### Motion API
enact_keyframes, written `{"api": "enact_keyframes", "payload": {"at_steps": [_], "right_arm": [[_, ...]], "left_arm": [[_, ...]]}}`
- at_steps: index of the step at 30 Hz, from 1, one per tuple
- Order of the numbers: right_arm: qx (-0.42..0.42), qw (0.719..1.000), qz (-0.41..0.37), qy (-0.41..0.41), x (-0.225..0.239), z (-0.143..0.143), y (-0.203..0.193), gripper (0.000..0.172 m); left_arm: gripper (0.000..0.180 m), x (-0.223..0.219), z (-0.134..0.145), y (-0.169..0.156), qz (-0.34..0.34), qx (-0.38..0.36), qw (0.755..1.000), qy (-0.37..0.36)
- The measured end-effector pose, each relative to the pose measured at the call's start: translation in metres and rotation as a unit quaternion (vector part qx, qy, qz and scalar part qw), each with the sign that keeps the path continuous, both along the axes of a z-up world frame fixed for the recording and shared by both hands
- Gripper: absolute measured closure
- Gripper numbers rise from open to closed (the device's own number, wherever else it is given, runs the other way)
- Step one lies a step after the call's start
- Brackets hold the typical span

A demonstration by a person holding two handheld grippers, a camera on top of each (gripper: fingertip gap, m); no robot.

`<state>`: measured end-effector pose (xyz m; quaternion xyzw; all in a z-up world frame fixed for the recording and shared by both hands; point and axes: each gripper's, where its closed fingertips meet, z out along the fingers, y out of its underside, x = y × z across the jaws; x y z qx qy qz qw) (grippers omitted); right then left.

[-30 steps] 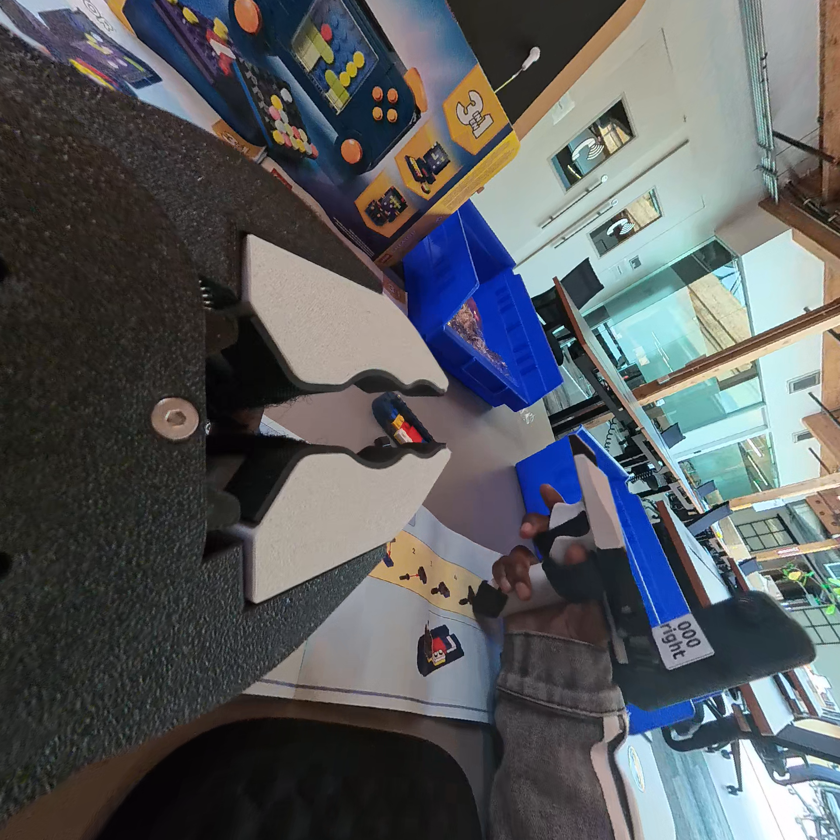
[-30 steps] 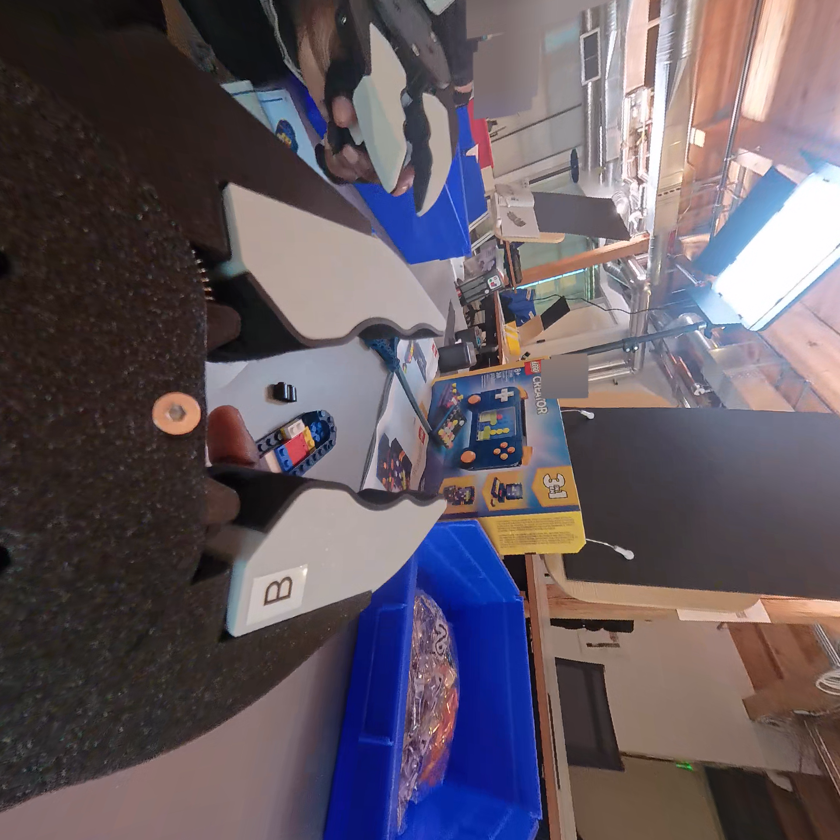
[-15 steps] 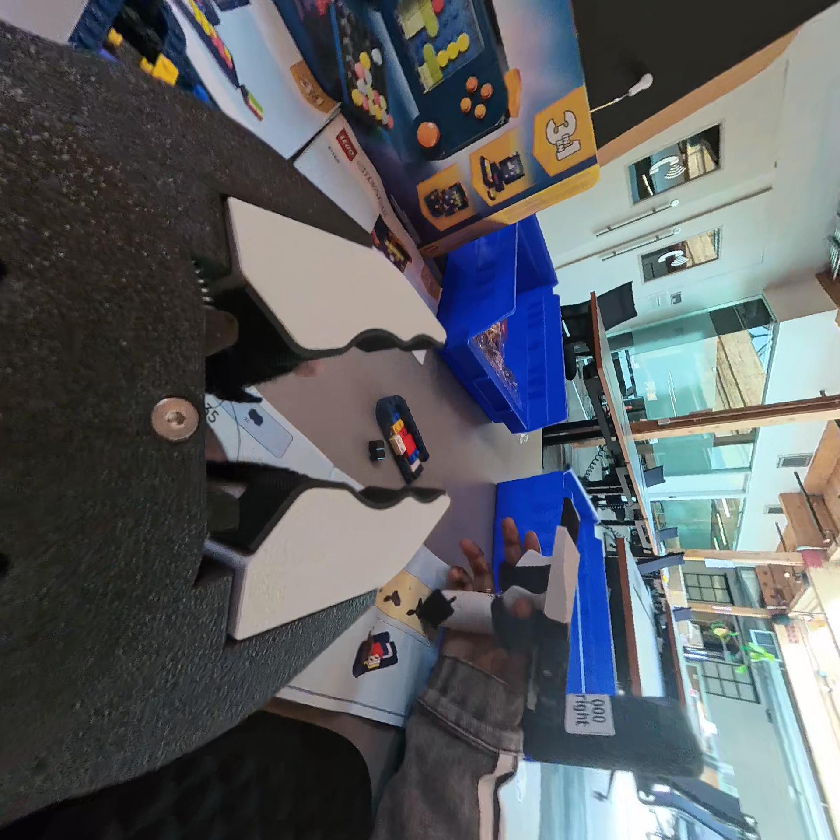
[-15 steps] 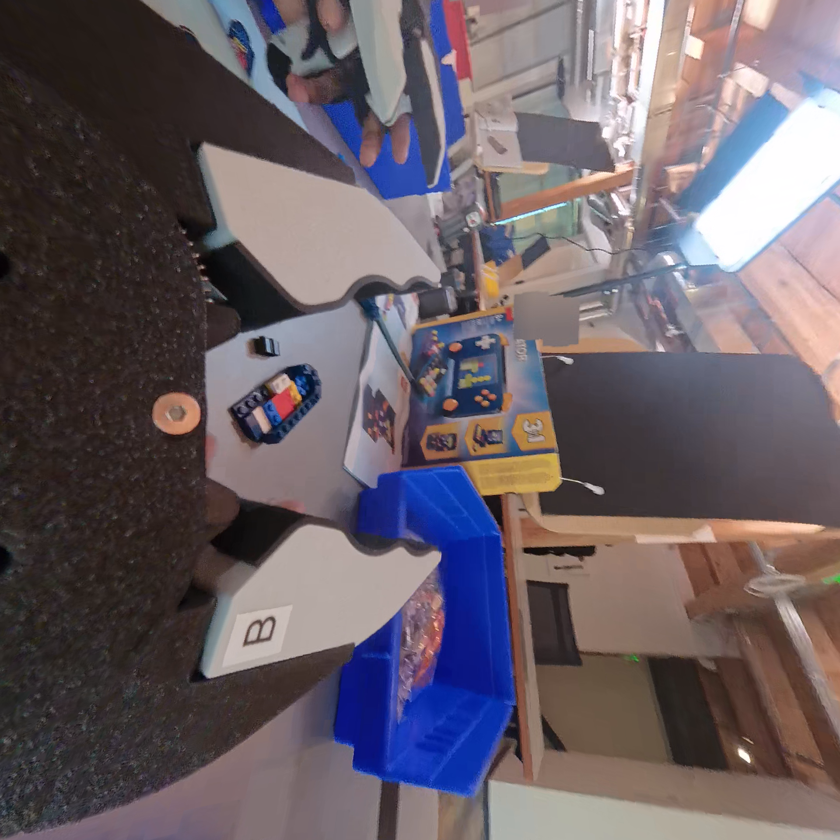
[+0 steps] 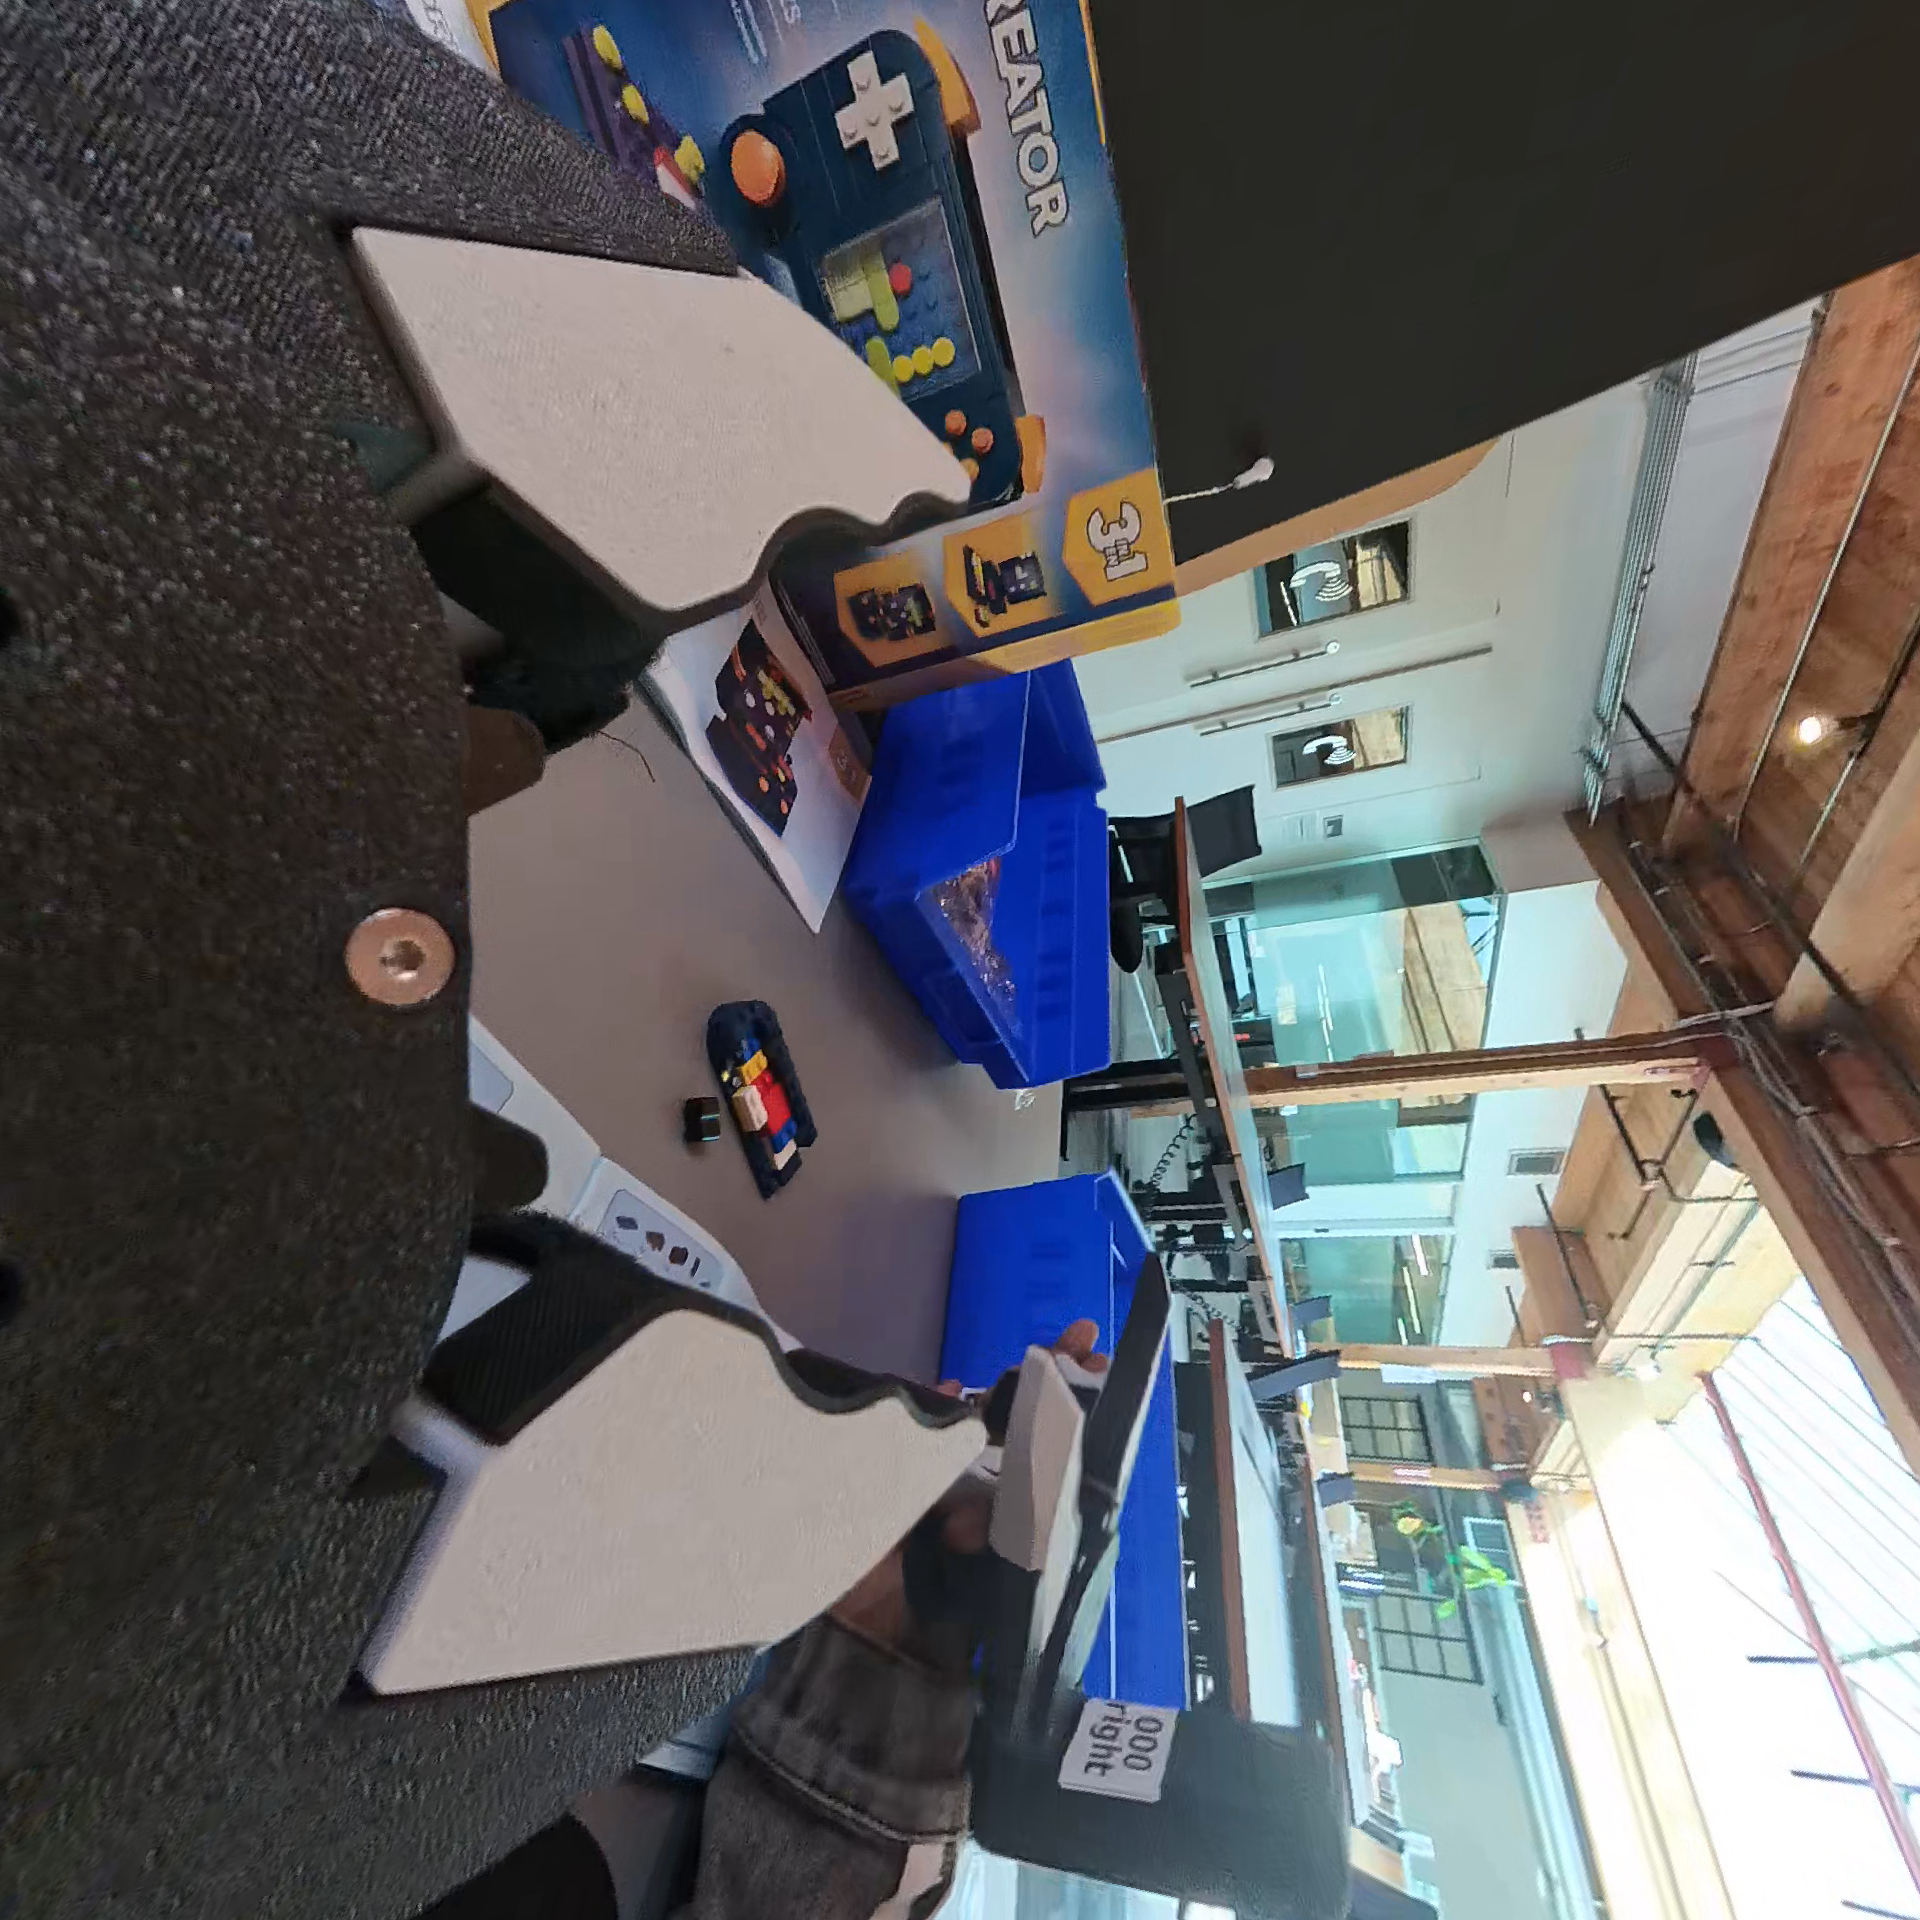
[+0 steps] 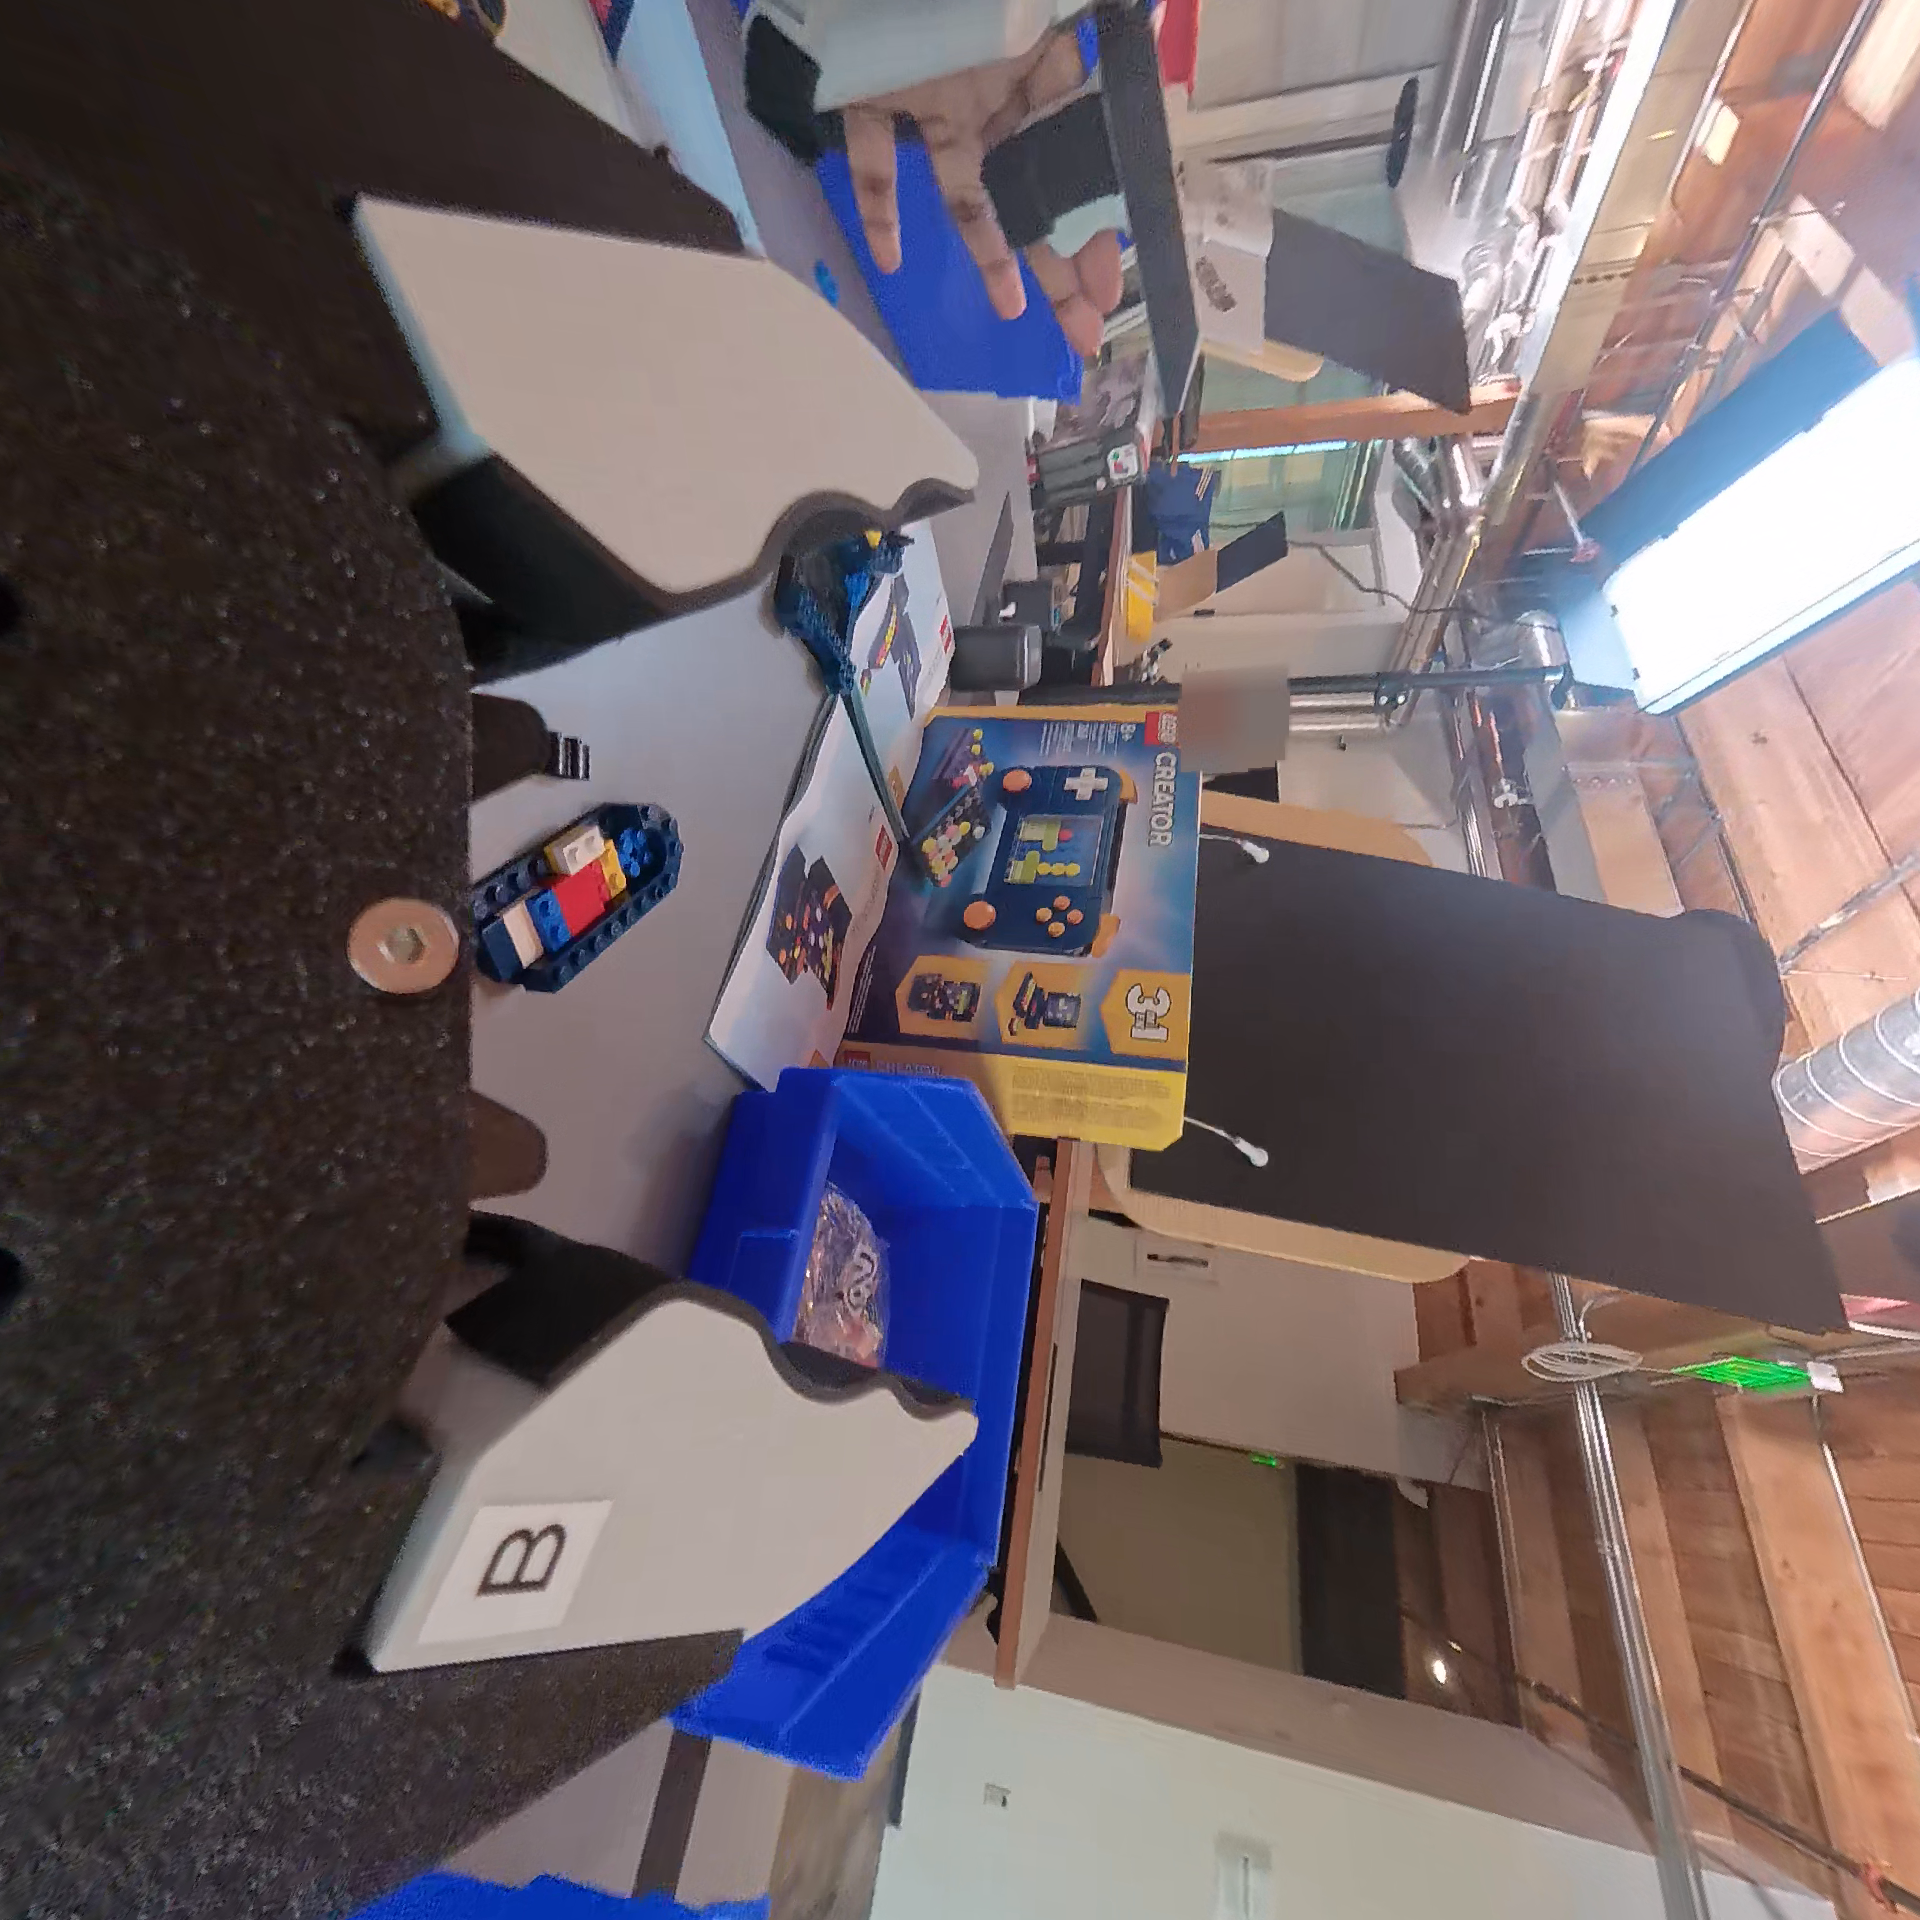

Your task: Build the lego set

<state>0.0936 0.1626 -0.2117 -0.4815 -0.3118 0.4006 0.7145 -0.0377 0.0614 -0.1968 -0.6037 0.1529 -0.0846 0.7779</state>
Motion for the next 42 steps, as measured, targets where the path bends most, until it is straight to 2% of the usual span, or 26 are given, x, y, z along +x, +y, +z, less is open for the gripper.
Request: {"api": "enact_keyframes", "payload": {"at_steps": [4, 7, 12, 16, 19, 21, 22, 24, 27, 28, 29, 30, 32, 33, 35, 38, 39, 42], "right_arm": [[0.008, 1.0, -0.017, -0.011, 0.001, 0.0, 0.002, 0.024], [0.017, 1.0, -0.021, -0.015, -0.002, 0.002, 0.0, 0.024], [0.021, 0.999, -0.025, -0.027, -0.006, 0.0, -0.003, 0.025], [0.018, 0.999, -0.027, -0.037, -0.009, -0.002, -0.003, 0.027], [0.016, 0.999, -0.02, -0.044, -0.013, -0.005, -0.006, 0.028], [0.018, 0.998, -0.015, -0.059, -0.017, -0.009, -0.008, 0.03], [0.016, 0.997, -0.012, -0.068, -0.02, -0.012, -0.009, 0.031], [0.016, 0.997, -0.001, -0.081, -0.025, -0.014, -0.013, 0.032], [0.018, 0.996, 0.017, -0.081, -0.031, -0.013, -0.022, 0.037], [0.018, 0.996, 0.029, -0.083, -0.034, -0.014, -0.026, 0.039], [0.015, 0.995, 0.038, -0.087, -0.037, -0.016, -0.028, 0.042], [0.013, 0.995, 0.044, -0.093, -0.038, -0.018, -0.03, 0.047], [0.012, 0.993, 0.052, -0.101, -0.039, -0.022, -0.032, 0.079], [0.012, 0.992, 0.06, -0.107, -0.04, -0.023, -0.034, 0.104], [0.013, 0.989, 0.073, -0.129, -0.04, -0.028, -0.038, 0.17], [0.014, 0.983, 0.089, -0.158, -0.048, -0.035, -0.046, 0.172], [0.011, 0.981, 0.097, -0.17, -0.052, -0.038, -0.049, 0.172], [-0.038, 0.971, 0.129, -0.196, -0.076, -0.03, -0.061, 0.172]], "left_arm": [[0.034, -0.02, -0.001, 0.005, 0.036, -0.01, 0.999, 0.001], [0.034, -0.052, -0.002, 0.007, 0.107, -0.028, 0.994, 0.018], [0.034, -0.116, 0.005, -0.017, 0.205, -0.024, 0.978, -0.011], [0.035, -0.147, 0.015, -0.041, 0.234, 0.005, 0.97, -0.068], [0.041, -0.149, 0.019, -0.047, 0.238, 0.023, 0.969, -0.06], [0.052, -0.135, 0.013, -0.041, 0.212, 0.004, 0.977, -0.024], [0.061, -0.12, 0.006, -0.037, 0.178, -0.012, 0.984, -0.003], [0.09, -0.093, 0.0, -0.032, 0.113, -0.025, 0.993, -0.003], [0.125, -0.077, 0.024, -0.026, 0.059, -0.005, 0.995, -0.078], [0.143, -0.075, 0.036, -0.024, 0.048, -0.007, 0.995, -0.086], [0.173, -0.071, 0.047, -0.021, 0.03, -0.016, 0.996, -0.079], [0.18, -0.064, 0.057, -0.018, 0.007, -0.033, 0.997, -0.066], [0.18, -0.062, 0.071, -0.008, 0.014, -0.045, 0.998, -0.031], [0.18, -0.066, 0.076, -0.003, 0.038, -0.031, 0.999, -0.013], [0.18, -0.075, 0.071, 0.008, 0.074, -0.013, 0.997, -0.006], [0.18, -0.077, 0.024, 0.029, 0.063, -0.06, 0.995, -0.054], [0.18, -0.08, 0.006, 0.035, 0.065, -0.082, 0.993, -0.049], [0.179, -0.102, -0.033, 0.048, 0.125, -0.122, 0.983, 0.05]]}}
